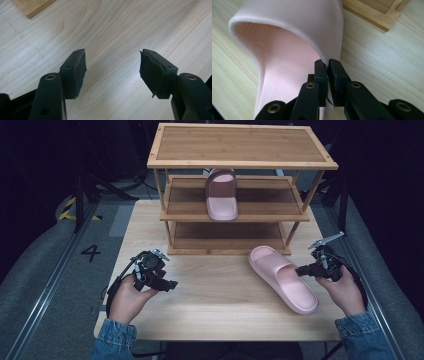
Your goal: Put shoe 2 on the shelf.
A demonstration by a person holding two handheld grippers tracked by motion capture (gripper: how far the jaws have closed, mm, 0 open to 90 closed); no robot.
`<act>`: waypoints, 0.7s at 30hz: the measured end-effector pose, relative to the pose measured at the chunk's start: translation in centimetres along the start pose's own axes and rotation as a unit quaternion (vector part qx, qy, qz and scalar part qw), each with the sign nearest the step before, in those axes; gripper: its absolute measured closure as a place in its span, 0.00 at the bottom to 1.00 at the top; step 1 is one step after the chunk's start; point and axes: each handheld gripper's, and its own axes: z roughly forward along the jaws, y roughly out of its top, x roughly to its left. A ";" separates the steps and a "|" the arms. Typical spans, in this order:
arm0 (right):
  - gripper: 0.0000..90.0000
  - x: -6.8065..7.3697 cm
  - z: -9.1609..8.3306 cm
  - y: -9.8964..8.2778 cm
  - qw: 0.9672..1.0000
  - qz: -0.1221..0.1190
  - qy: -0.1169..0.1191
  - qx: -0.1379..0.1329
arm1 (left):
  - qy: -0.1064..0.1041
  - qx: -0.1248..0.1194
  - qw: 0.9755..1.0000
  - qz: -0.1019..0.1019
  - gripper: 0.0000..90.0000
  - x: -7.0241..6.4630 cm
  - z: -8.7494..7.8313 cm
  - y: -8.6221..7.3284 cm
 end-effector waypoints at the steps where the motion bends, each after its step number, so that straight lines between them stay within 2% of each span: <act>1: 0.95 0.2 -0.3 0.1 1.000 0.003 0.002 -0.004 | -0.002 0.000 1.000 -0.001 0.42 0.0 0.0 0.0; 2: 0.95 0.4 -0.5 0.1 1.000 0.003 0.002 -0.006 | -0.003 -0.002 1.000 0.003 0.43 0.1 -0.1 0.1; 9: 0.95 1.6 -2.8 0.4 1.000 0.011 0.001 -0.016 | -0.006 0.000 1.000 -0.004 0.43 0.4 0.0 0.2; 12: 0.95 1.7 -3.5 0.6 1.000 0.015 0.003 -0.020 | -0.001 0.006 1.000 0.000 0.42 0.6 0.2 0.1; 14: 0.95 1.9 -4.2 0.9 0.999 0.020 0.005 -0.024 | 0.001 0.015 1.000 -0.006 0.42 0.7 0.3 0.1; 21: 0.95 2.4 -6.1 1.9 0.999 0.016 0.011 -0.033 | -0.005 0.012 1.000 -0.007 0.42 0.7 0.2 0.0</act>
